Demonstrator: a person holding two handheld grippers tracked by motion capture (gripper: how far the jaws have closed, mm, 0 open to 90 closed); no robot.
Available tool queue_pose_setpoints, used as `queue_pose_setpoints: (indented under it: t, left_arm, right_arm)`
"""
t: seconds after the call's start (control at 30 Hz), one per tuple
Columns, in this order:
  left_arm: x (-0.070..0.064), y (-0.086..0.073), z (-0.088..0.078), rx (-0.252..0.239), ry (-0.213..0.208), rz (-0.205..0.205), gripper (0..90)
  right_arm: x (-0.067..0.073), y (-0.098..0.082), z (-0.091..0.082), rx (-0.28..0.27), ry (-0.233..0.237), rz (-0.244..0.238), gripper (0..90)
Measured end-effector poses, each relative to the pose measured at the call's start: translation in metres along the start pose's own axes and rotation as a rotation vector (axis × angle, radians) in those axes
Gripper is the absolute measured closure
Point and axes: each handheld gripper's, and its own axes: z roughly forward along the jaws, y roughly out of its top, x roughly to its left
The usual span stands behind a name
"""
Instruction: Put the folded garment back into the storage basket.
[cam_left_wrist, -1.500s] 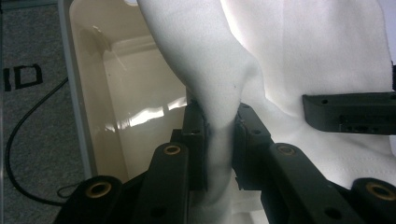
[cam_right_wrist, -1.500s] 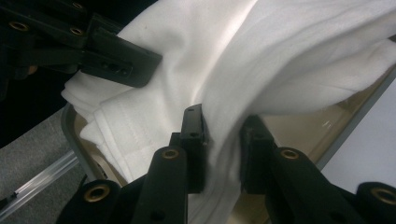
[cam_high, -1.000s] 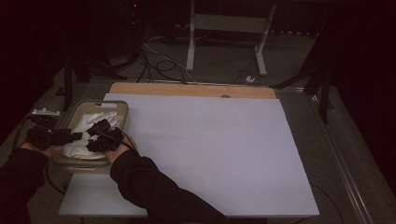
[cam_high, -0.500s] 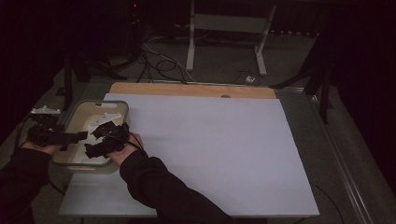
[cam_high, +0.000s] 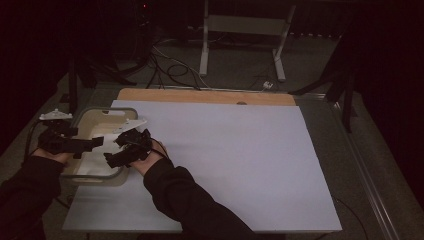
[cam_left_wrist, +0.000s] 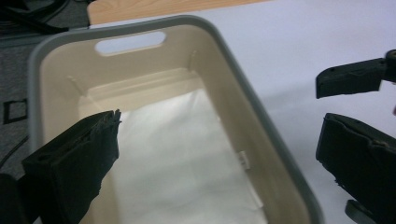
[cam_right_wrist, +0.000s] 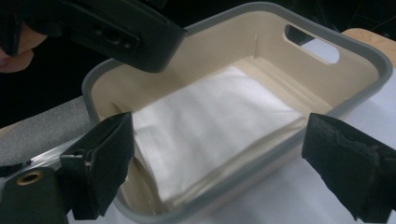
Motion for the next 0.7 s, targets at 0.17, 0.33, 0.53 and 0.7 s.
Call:
queue_pose_setpoints:
  t: [0.17,0.33,0.53,0.7]
  left_arm:
    - [-0.010,0.003,0.003,0.005,-0.014,0.018,0.0]
    - [-0.020,0.008,0.006,0.002,-0.031,0.026,0.0]
    - [-0.030,0.012,0.011,-0.011,-0.059,0.033,0.0]
    - [-0.037,0.014,0.012,-0.023,-0.094,0.049,0.0]
  right_arm:
    - [-0.007,-0.003,-0.010,0.000,0.001,-0.018,9.6]
    - [-0.017,-0.005,-0.021,-0.005,0.011,-0.008,9.6]
    - [-0.027,-0.010,-0.031,0.005,0.014,-0.011,9.6]
    - [-0.034,-0.012,-0.038,0.014,0.034,-0.021,9.7]
